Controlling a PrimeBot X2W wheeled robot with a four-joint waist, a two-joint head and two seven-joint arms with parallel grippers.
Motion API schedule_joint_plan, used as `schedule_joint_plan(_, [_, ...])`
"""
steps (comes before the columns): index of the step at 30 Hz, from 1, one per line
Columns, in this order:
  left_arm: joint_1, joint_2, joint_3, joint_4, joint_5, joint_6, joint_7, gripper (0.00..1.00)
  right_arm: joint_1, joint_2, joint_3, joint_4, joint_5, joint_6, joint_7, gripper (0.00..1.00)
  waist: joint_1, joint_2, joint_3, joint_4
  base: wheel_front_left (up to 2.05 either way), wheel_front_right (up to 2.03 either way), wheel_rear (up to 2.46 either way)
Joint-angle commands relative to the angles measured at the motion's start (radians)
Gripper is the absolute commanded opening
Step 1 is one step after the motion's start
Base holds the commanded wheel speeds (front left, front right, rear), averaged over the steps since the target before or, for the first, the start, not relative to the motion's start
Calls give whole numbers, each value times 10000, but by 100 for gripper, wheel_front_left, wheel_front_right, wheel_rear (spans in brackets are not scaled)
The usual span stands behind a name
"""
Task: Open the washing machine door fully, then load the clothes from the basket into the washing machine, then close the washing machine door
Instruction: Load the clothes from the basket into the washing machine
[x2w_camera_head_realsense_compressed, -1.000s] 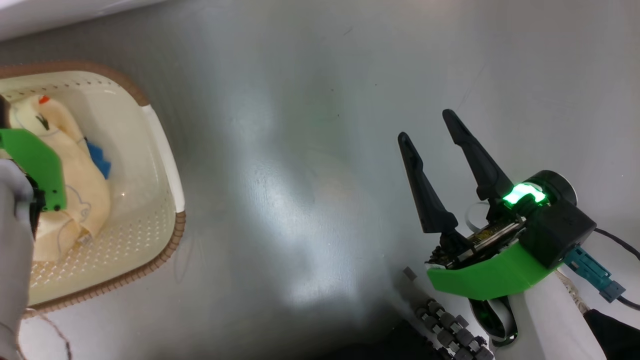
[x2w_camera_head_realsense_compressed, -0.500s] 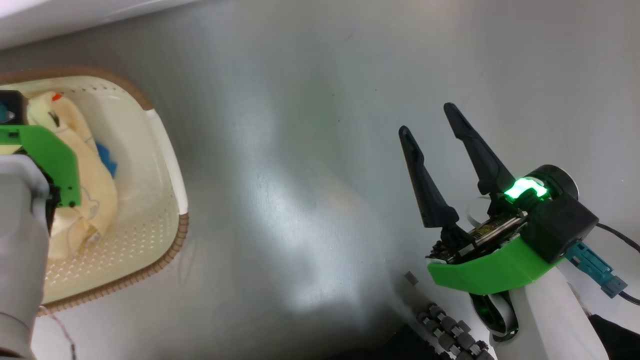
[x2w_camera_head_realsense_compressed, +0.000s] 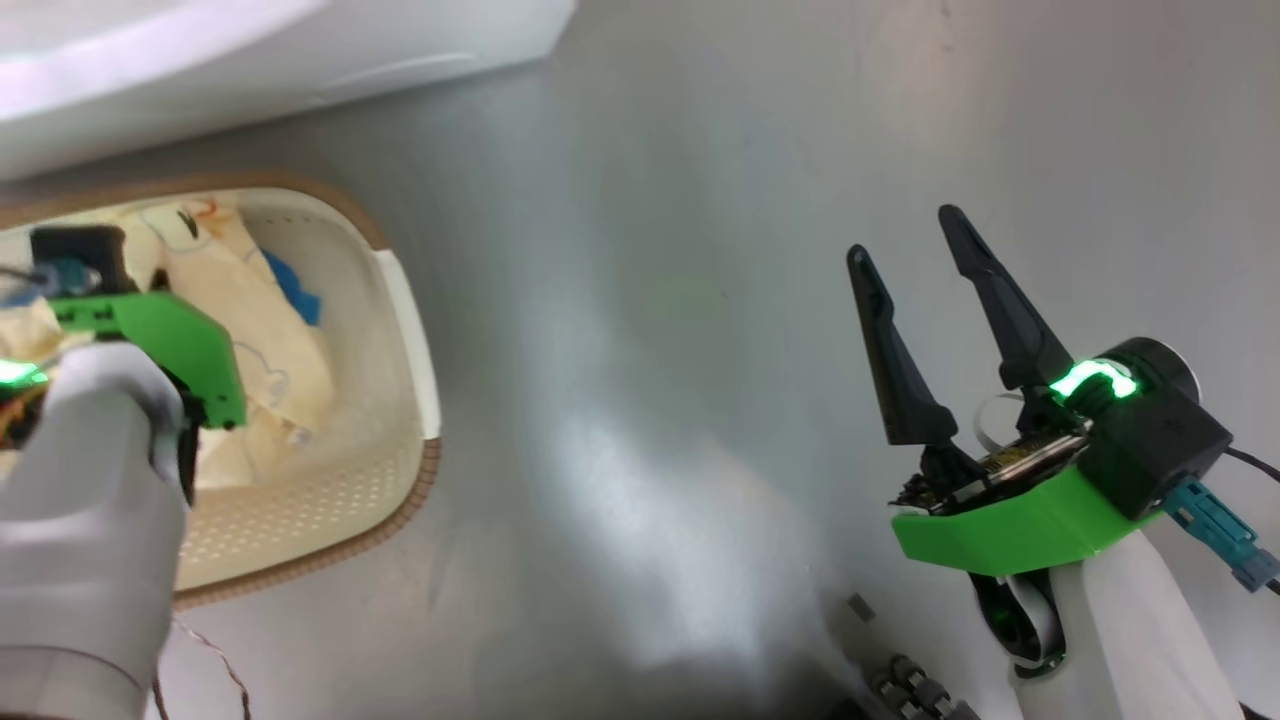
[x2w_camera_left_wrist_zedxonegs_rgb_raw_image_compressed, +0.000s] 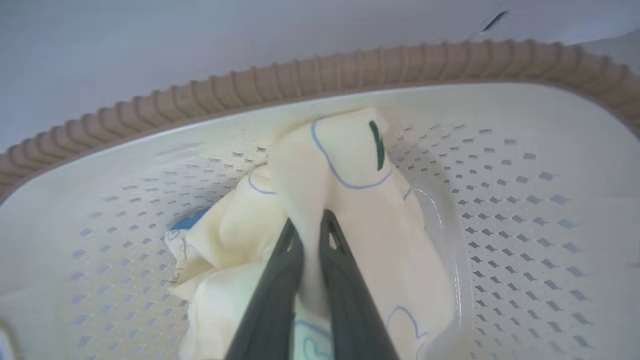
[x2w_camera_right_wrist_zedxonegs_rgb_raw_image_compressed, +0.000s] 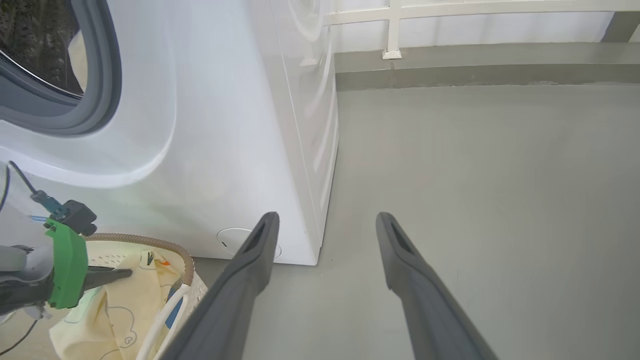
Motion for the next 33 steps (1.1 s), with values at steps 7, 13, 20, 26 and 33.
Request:
schedule_joint_plan(7, [1167, -144, 658, -350, -691, 85, -1736, 0, 763, -151, -66, -37, -221, 16, 300, 100, 0, 0, -1717, 1079, 0, 0, 0])
schedule_joint_plan(13, [1910, -326, 995, -1082, -959, 115, -2148, 0, 1113, -198, -225, 91, -342, 16, 516, 100, 0, 0, -2661, 1456, 0, 0, 0])
schedule_joint_plan(20, [4273, -239, 1905, -4813, -539, 703, -2176, 0, 1791, -190, -500, 246, -464, 16, 808, 100, 0, 0, -4115, 1840, 0, 0, 0])
schedule_joint_plan(26, [6521, -386, 2461, -7732, 152, 1010, -2178, 0, 2360, -130, -695, 358, -525, 16, 1023, 100, 0, 0, -5276, 1985, 0, 0, 0])
schedule_joint_plan(33, [8679, -463, 2535, -10165, 810, 1066, -2178, 0, 3040, -60, -748, 292, -636, 16, 1345, 100, 0, 0, -6530, 2155, 0, 0, 0])
